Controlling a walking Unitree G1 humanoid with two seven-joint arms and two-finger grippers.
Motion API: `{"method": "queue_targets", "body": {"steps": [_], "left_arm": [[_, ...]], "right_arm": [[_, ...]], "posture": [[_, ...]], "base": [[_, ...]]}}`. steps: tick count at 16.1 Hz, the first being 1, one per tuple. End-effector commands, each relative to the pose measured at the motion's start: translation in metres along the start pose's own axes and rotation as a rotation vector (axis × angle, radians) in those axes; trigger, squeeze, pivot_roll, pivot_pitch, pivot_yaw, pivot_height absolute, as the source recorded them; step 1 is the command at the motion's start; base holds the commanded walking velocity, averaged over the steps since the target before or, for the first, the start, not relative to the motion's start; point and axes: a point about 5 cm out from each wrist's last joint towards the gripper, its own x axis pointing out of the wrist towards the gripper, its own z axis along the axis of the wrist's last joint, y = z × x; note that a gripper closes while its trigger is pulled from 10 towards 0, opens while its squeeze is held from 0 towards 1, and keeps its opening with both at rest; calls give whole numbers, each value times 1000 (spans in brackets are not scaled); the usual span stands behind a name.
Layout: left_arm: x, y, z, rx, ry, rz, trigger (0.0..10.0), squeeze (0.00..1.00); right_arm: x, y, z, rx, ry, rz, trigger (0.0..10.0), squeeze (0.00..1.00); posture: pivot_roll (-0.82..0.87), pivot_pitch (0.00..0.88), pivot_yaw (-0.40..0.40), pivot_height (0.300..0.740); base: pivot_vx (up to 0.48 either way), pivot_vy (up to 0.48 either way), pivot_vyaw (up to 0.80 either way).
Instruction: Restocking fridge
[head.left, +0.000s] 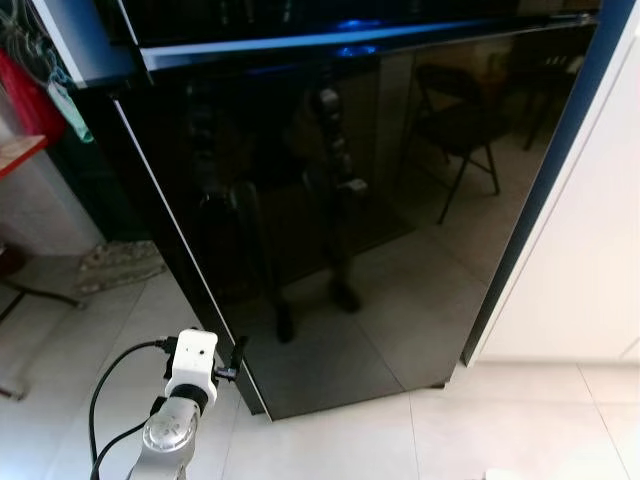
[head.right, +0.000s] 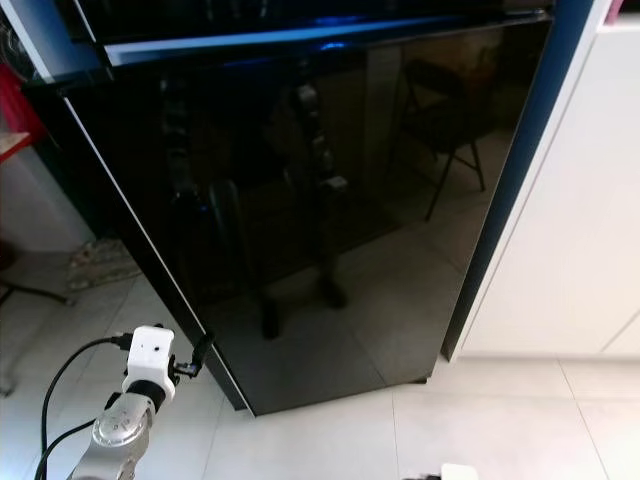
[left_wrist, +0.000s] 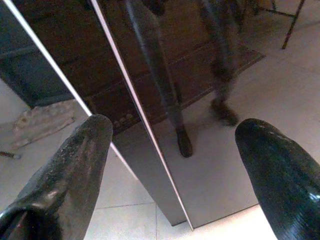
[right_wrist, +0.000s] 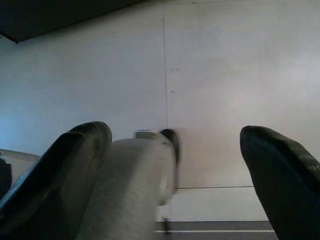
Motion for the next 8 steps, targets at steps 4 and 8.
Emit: {"method": "queue_targets", "body": {"steps": [4,8], "left_arm": [[1,-4,4,-12,-18,-17,10000,0],[2,-3,4,-24,-10,-5,10000,0]], "right_arm": [[-2,0,-8,-3,35,2,10000,0],[-2,0,-8,-3,33,5,10000,0]], "posture": [[-104,0,98,740],[-103,0,95,740]], "base": [[0,0,0],[0,0,0]]}}
